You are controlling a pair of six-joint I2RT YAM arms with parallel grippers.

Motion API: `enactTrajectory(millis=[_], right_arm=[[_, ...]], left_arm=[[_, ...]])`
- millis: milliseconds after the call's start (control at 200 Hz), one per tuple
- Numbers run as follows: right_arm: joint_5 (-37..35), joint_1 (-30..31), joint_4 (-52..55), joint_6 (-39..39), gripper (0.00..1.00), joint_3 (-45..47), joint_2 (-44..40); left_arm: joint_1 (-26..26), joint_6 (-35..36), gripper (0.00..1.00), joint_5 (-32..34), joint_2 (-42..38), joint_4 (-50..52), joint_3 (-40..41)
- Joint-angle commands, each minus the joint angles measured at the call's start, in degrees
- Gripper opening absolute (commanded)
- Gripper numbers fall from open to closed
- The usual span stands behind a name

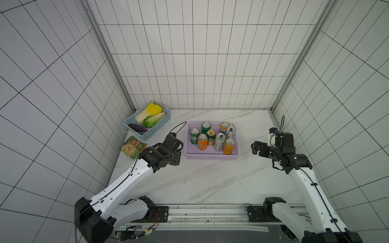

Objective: Take out the drinks from the basket
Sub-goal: Place the drink at the center of the board.

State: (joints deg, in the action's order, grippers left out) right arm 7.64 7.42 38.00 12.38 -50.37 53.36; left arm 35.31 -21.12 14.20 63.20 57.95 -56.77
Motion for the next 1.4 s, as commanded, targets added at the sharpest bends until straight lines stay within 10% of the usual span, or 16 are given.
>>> enactTrajectory(millis=[0,755,1394], right_arm=[[-0.1,-0.5,-0.3,-0.1,0.99,0.4,-0.1],[-0.5,-0.6,-0.4,-0.2,0.99,1.0,0.4],[0.2,-0.5,1.2,-0.6,0.99,-0.8,0.1]], left_arm=[[0.0,-2.9,0.41,1.3,-1.0,-6.6,0.7],[-0.3,-6.3,0.44,-0.8,7.5,-14.7,9.3],[-0.3,-5.9,0.80,0.3,4.5,-13.2,8.9]])
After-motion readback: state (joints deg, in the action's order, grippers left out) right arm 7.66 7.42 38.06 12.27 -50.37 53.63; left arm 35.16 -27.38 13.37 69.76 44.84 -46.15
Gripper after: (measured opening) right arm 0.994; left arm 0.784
